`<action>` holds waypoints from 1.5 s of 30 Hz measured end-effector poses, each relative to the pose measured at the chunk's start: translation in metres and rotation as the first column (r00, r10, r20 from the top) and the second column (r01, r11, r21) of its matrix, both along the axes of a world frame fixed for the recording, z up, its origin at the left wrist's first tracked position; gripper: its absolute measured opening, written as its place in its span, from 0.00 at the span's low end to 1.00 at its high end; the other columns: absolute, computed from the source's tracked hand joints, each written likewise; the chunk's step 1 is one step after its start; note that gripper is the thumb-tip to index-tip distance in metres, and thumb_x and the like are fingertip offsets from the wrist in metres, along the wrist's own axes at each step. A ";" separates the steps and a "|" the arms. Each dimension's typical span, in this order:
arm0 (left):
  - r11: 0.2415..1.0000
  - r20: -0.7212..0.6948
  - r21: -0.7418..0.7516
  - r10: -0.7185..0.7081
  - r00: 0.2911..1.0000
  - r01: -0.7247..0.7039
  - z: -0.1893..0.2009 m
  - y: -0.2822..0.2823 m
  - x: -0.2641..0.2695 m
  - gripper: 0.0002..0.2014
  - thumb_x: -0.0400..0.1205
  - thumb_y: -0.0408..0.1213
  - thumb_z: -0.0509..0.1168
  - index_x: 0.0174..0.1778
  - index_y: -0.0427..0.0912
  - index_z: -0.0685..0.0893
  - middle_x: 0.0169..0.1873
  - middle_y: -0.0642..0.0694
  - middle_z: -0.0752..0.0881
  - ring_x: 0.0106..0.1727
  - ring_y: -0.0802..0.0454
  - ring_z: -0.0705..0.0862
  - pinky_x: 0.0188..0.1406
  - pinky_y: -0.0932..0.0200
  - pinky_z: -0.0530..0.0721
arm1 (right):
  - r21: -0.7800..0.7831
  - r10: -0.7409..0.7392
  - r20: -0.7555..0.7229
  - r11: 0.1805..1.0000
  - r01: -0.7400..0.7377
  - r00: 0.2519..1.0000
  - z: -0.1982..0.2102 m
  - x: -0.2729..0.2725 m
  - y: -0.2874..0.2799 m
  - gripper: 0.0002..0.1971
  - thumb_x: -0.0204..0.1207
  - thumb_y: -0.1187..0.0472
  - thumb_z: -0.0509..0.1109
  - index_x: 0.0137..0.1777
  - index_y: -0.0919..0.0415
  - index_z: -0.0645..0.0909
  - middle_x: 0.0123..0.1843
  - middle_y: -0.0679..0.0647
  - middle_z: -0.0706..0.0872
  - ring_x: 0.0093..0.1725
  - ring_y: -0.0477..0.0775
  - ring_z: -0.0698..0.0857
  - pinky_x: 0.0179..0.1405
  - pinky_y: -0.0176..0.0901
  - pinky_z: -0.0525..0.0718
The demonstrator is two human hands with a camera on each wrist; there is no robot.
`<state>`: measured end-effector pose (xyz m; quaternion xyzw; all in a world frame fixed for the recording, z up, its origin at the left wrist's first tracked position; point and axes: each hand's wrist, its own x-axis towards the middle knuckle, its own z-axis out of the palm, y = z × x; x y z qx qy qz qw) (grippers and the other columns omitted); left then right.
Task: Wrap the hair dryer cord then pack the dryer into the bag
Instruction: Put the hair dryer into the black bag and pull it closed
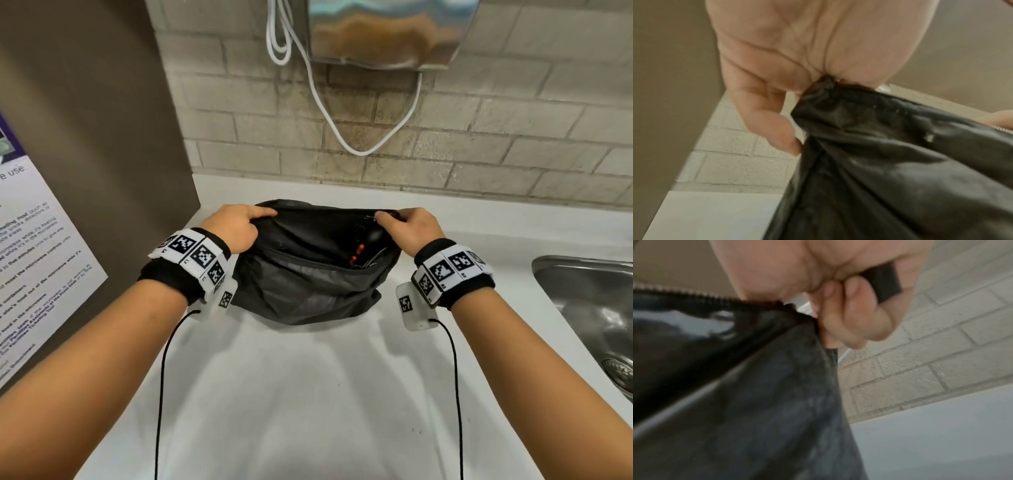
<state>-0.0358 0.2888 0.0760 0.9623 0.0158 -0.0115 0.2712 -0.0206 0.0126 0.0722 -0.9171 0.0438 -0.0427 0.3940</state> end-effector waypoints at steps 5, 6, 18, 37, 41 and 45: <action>0.979 0.149 -0.189 0.111 0.983 -0.082 0.001 0.004 0.004 0.25 0.79 0.23 0.50 0.55 0.51 0.87 0.63 0.41 0.83 0.39 0.43 0.83 0.45 0.53 0.85 | 0.062 0.104 0.014 0.993 -0.105 0.994 0.007 0.001 -0.004 0.14 0.75 0.47 0.66 0.52 0.54 0.85 0.52 0.52 0.85 0.57 0.52 0.80 0.53 0.39 0.73; 0.972 0.158 -0.219 0.117 0.980 -0.081 0.000 0.003 0.004 0.23 0.81 0.25 0.50 0.58 0.49 0.86 0.62 0.39 0.84 0.39 0.43 0.82 0.45 0.54 0.84 | 0.084 0.176 0.007 0.981 -0.176 0.984 0.009 0.000 -0.004 0.10 0.76 0.49 0.67 0.52 0.52 0.83 0.50 0.48 0.84 0.54 0.48 0.80 0.48 0.35 0.73; 0.933 0.116 -0.358 0.009 0.993 0.033 0.002 0.001 0.006 0.20 0.76 0.20 0.57 0.43 0.48 0.88 0.39 0.37 0.84 0.33 0.54 0.77 0.30 0.69 0.72 | 0.129 0.404 0.075 0.903 -0.410 0.912 0.004 0.002 0.021 0.04 0.70 0.64 0.74 0.38 0.55 0.83 0.32 0.47 0.80 0.34 0.42 0.76 0.39 0.27 0.73; 0.958 0.273 -0.185 -0.162 0.948 0.217 -0.017 -0.053 0.007 0.17 0.71 0.42 0.76 0.55 0.45 0.88 0.50 0.50 0.85 0.56 0.52 0.82 0.62 0.60 0.77 | 0.107 0.314 0.132 0.939 -0.328 0.940 -0.001 -0.001 0.068 0.15 0.69 0.67 0.70 0.56 0.56 0.81 0.39 0.50 0.81 0.35 0.43 0.75 0.33 0.21 0.73; 0.979 0.273 -0.131 -0.113 0.955 0.153 -0.017 -0.053 0.011 0.07 0.75 0.43 0.72 0.33 0.46 0.86 0.32 0.57 0.80 0.45 0.47 0.83 0.52 0.51 0.81 | -0.097 0.419 0.102 0.907 -0.410 0.902 0.008 0.001 0.050 0.18 0.72 0.69 0.67 0.62 0.59 0.79 0.42 0.48 0.80 0.33 0.37 0.75 0.35 0.15 0.72; 0.985 0.286 -0.118 -0.090 0.954 0.128 -0.014 -0.050 0.016 0.10 0.77 0.43 0.69 0.44 0.40 0.89 0.43 0.52 0.84 0.52 0.51 0.83 0.58 0.56 0.80 | -0.263 0.364 0.114 0.908 -0.326 0.924 0.016 0.009 0.028 0.06 0.74 0.67 0.65 0.47 0.59 0.83 0.46 0.60 0.86 0.45 0.57 0.83 0.49 0.42 0.81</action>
